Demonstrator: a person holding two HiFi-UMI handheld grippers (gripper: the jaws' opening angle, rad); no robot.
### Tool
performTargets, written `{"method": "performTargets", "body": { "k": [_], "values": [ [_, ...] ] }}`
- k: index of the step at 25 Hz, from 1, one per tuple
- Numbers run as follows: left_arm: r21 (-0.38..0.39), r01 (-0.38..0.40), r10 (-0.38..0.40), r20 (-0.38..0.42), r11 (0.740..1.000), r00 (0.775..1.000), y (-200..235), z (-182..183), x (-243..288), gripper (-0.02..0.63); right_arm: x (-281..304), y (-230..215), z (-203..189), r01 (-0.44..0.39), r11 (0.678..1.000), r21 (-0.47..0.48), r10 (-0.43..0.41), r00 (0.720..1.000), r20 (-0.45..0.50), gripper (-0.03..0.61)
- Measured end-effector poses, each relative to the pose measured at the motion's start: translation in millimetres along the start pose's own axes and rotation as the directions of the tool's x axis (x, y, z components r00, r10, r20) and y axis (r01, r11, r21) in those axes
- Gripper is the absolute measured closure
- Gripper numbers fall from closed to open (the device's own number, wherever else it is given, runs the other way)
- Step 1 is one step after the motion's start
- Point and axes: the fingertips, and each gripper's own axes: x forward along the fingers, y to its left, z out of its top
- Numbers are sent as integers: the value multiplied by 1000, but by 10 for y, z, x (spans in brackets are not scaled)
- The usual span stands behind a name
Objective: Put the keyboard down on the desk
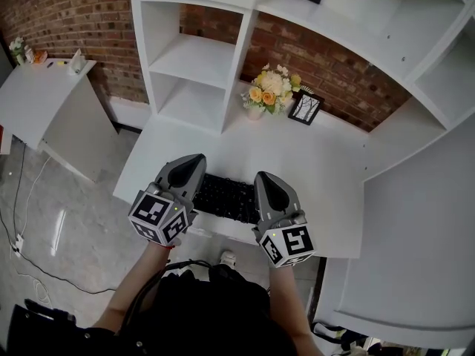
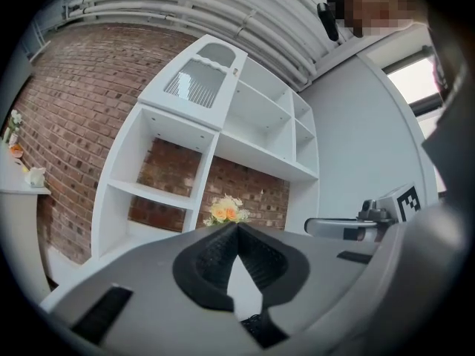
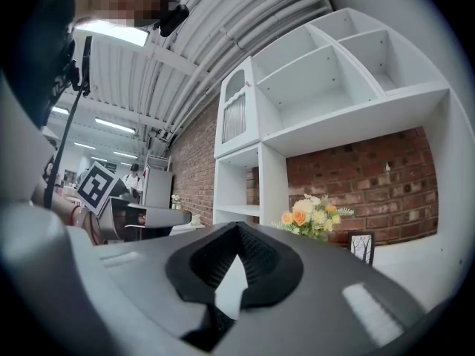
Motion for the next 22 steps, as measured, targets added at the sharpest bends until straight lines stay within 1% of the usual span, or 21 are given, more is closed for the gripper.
{"method": "performTargets", "body": {
  "k": [8, 22],
  "values": [
    [10, 25, -25, 26, 1000, 999, -70, 127, -44, 623, -10, 19, 159, 11, 1000, -14, -11, 1000, 26, 577],
    [17, 48, -48, 25, 999, 999, -103, 151, -217, 623, -122, 179, 141, 47, 999, -5, -47, 999, 28, 577]
  ]
}}
